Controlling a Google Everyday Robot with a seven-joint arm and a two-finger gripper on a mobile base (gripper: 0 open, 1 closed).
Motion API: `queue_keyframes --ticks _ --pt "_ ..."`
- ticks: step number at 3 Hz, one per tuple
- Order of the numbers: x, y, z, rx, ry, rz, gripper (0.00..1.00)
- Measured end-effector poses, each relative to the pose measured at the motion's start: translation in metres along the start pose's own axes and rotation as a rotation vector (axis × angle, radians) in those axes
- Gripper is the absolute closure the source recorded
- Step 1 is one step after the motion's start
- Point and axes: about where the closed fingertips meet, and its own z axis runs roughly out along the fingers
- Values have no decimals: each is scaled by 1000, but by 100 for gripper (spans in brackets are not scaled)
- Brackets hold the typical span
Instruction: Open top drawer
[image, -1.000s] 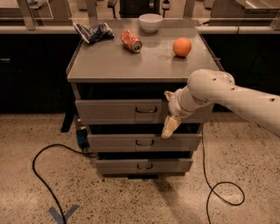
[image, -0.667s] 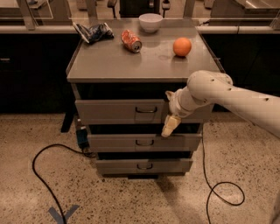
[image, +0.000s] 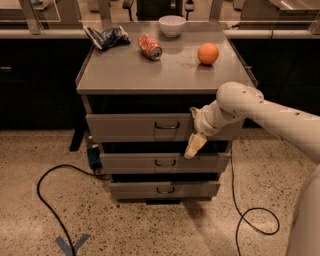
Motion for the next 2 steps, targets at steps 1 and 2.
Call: queue_keyframes --ticks 1,2 --pt "-1 3 0 -37 -14 4 0" --pt "-6 3 1 -58 -33 3 0"
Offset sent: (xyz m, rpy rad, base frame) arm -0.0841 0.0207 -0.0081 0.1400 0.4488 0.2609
